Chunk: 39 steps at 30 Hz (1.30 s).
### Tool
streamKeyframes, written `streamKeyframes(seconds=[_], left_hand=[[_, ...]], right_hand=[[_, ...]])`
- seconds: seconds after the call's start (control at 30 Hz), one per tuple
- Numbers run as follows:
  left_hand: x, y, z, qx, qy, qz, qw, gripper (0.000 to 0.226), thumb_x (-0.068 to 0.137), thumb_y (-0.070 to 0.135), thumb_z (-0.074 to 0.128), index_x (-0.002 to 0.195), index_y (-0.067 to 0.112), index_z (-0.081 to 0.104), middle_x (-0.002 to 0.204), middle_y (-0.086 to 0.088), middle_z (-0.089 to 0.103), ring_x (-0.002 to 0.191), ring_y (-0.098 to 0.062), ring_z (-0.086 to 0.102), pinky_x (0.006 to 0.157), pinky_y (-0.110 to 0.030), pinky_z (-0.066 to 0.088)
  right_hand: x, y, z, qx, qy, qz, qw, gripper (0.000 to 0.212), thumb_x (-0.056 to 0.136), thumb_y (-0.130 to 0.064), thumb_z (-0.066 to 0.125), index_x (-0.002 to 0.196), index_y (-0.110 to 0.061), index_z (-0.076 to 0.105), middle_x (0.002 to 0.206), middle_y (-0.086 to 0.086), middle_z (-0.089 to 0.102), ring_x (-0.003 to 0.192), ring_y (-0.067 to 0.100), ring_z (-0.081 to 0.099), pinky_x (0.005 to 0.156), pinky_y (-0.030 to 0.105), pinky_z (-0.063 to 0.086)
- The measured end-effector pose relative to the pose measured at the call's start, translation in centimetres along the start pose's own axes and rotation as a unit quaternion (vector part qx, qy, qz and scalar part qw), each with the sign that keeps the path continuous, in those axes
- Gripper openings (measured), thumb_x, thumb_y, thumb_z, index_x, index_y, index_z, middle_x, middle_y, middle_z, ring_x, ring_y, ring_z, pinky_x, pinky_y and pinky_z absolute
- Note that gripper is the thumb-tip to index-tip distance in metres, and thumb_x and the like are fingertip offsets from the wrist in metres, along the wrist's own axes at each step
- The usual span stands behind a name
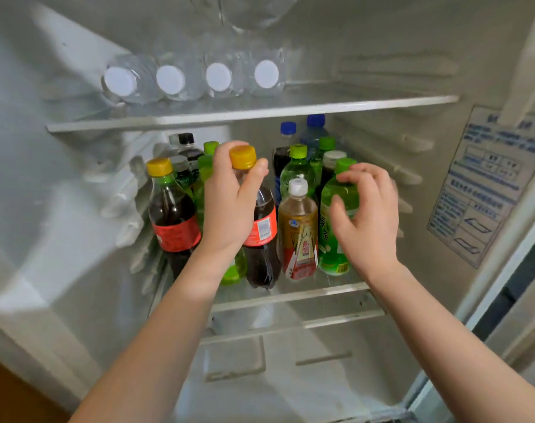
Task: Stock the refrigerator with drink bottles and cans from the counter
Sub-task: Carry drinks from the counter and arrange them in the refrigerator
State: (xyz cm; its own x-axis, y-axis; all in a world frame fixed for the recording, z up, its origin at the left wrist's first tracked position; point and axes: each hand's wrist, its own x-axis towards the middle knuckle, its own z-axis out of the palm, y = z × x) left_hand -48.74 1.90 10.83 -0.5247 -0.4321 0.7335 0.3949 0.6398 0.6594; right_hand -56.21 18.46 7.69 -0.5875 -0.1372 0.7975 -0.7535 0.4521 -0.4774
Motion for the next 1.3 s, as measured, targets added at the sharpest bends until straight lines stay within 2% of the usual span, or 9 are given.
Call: streamKeyframes(seconds=[0.13, 0.27, 0.33, 0.53, 0.67, 0.77, 0.9, 1.03, 1.3], left_hand=[[0.3, -0.6, 0.9, 0.03, -0.041, -0.031, 0.998, 0.023, 0.094, 0.026, 0.055, 0.113, 0.017, 0.047, 0.097, -0.008, 0.064, 0.091, -0.019, 0.065, 0.085, -0.032, 0.051], [0.4, -0.2, 0.7, 0.079, -0.083, -0.037, 0.993, 0.034, 0.094, 0.029, 0.056, 0.123, 0.017, 0.044, 0.096, 0.005, 0.061, 0.09, 0.001, 0.059, 0.08, -0.01, 0.044], [0.7, 0.3, 0.2, 0.129, -0.113, -0.018, 0.985, 0.04, 0.092, 0.032, 0.058, 0.127, 0.021, 0.042, 0.109, 0.004, 0.06, 0.097, -0.002, 0.056, 0.083, -0.014, 0.04], [2.2, 1.8, -1.1, 0.34, -0.248, 0.048, 0.906, 0.076, 0.079, 0.034, 0.073, 0.142, 0.027, 0.031, 0.143, -0.001, 0.042, 0.129, -0.021, 0.04, 0.095, -0.027, 0.03], [3.7, 2.1, -2.0, 0.382, -0.342, 0.032, 0.858, 0.102, 0.062, 0.033, 0.084, 0.141, 0.036, 0.02, 0.123, -0.001, 0.053, 0.107, -0.021, 0.052, 0.079, -0.031, 0.041], [4.8, 2.0, -2.0, 0.381, -0.358, 0.032, 0.852, 0.094, 0.053, 0.028, 0.088, 0.127, 0.036, 0.03, 0.104, 0.006, 0.053, 0.095, -0.018, 0.053, 0.069, -0.031, 0.041], [6.6, 1.4, -1.8, 0.41, -0.362, 0.019, 0.837, 0.085, 0.048, 0.02, 0.09, 0.112, 0.031, 0.036, 0.103, 0.002, 0.046, 0.091, -0.019, 0.054, 0.071, -0.038, 0.049], [8.2, 0.3, -0.9, 0.446, -0.369, 0.016, 0.815, 0.082, 0.048, 0.015, 0.089, 0.112, 0.025, 0.037, 0.103, -0.002, 0.042, 0.091, -0.023, 0.052, 0.071, -0.041, 0.05], [11.3, -1.3, 0.8, 0.523, -0.384, 0.015, 0.761, 0.083, 0.051, 0.005, 0.089, 0.117, 0.014, 0.039, 0.113, -0.011, 0.045, 0.099, -0.031, 0.05, 0.067, -0.036, 0.042]], right_hand=[[0.8, 0.4, 0.5, 0.01, -0.018, 0.014, 1.0, 0.027, 0.083, -0.009, 0.058, 0.11, -0.009, 0.06, 0.122, 0.007, 0.05, 0.119, 0.021, 0.045, 0.094, 0.018, 0.028], [1.5, 1.0, 0.6, 0.025, -0.024, 0.017, 0.999, 0.027, 0.083, -0.008, 0.058, 0.111, -0.01, 0.059, 0.123, 0.005, 0.05, 0.119, 0.019, 0.045, 0.094, 0.017, 0.028], [1.9, 1.1, 0.8, 0.028, -0.024, 0.017, 0.999, 0.027, 0.084, -0.009, 0.058, 0.11, -0.01, 0.059, 0.123, 0.005, 0.05, 0.118, 0.019, 0.045, 0.094, 0.019, 0.029], [2.9, 1.3, 1.4, 0.023, -0.039, 0.01, 0.999, 0.026, 0.085, -0.012, 0.057, 0.111, -0.01, 0.06, 0.122, 0.006, 0.051, 0.119, 0.02, 0.045, 0.094, 0.021, 0.03], [3.9, 1.5, 2.0, 0.03, -0.064, 0.008, 0.997, 0.025, 0.086, -0.014, 0.058, 0.111, -0.012, 0.06, 0.121, 0.003, 0.05, 0.114, 0.016, 0.048, 0.09, 0.02, 0.034], [4.1, 2.1, 2.2, 0.052, -0.074, 0.015, 0.996, 0.025, 0.086, -0.012, 0.058, 0.111, -0.015, 0.06, 0.121, -0.001, 0.051, 0.11, 0.01, 0.05, 0.085, 0.02, 0.037], [3.9, 2.7, 2.5, 0.077, -0.052, -0.002, 0.996, 0.024, 0.084, -0.005, 0.056, 0.105, -0.017, 0.06, 0.117, -0.004, 0.053, 0.108, 0.008, 0.05, 0.084, 0.02, 0.038], [3.7, 3.2, 3.0, 0.098, -0.029, -0.024, 0.994, 0.023, 0.083, -0.003, 0.056, 0.102, -0.014, 0.061, 0.113, -0.004, 0.053, 0.108, 0.01, 0.051, 0.087, 0.021, 0.04], [3.4, 4.0, 3.9, 0.116, 0.008, -0.052, 0.992, 0.019, 0.082, -0.013, 0.05, 0.099, -0.013, 0.058, 0.108, -0.011, 0.046, 0.101, -0.002, 0.044, 0.086, 0.006, 0.034]])
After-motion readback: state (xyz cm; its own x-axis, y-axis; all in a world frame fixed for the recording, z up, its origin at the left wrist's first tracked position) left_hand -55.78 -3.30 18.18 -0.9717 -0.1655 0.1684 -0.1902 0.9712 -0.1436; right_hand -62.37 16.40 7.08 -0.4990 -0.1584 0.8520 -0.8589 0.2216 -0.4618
